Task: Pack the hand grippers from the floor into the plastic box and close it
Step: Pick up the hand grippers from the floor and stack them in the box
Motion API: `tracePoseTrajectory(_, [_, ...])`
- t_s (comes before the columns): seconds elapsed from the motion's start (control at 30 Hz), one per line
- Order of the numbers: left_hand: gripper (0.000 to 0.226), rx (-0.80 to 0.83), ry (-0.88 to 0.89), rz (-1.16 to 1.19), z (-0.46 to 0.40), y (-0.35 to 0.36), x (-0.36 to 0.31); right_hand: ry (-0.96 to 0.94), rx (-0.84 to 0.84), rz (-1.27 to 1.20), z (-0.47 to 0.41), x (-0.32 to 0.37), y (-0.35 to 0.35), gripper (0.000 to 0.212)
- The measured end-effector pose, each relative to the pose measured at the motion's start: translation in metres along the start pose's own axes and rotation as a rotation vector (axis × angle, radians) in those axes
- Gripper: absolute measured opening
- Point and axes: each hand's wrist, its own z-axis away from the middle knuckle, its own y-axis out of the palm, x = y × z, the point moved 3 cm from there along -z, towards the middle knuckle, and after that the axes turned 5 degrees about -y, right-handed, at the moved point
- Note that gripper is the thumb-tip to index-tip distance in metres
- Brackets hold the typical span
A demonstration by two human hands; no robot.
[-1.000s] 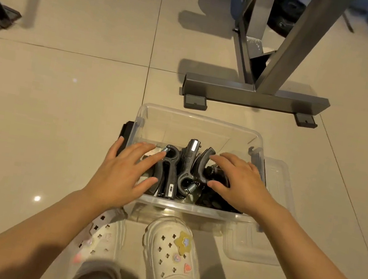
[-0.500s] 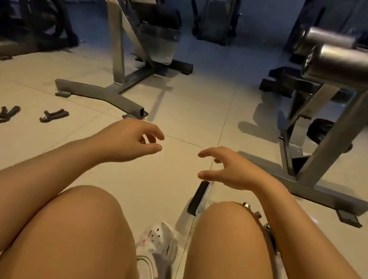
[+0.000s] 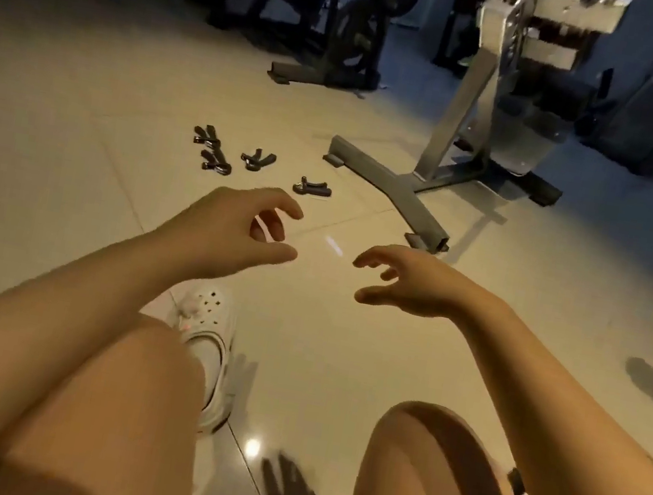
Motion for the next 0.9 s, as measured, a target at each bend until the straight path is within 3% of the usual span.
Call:
tracePoseTrajectory(0.07, [0.022,-0.094,-0.126,0.085,-0.003,-0.015,0.027,-0.065,-0.027,-0.008,-0.033,0.015,-0.002,0.062])
tracePoseTrajectory(0.17, [0.017,-0.032,-0.171,0.130,-0.024,-0.015,0.036,-0.163,-0.067,-0.048,-0.062,0.025,-0.007,0.072])
tracePoseTrajectory(0.33, [0.021,0.011,-0.192,0.043,-0.060,-0.019,0.045,-0.162,-0.047,-0.167,-0.081,-0.002,-0.001,0.064])
tracePoseTrajectory(0.6, [0.025,-0.014,-0.282,0.045,-0.119,-0.039,0.086,-0.161,-0.169,-0.340,-0.160,-0.031,-0.009,0.053])
tracePoseTrajectory(0.9, [0.019,-0.056,-0.288,0.014,-0.201,-0.060,0.108,-0.182,-0.034,-0.311,-0.242,-0.047,-0.033,0.055])
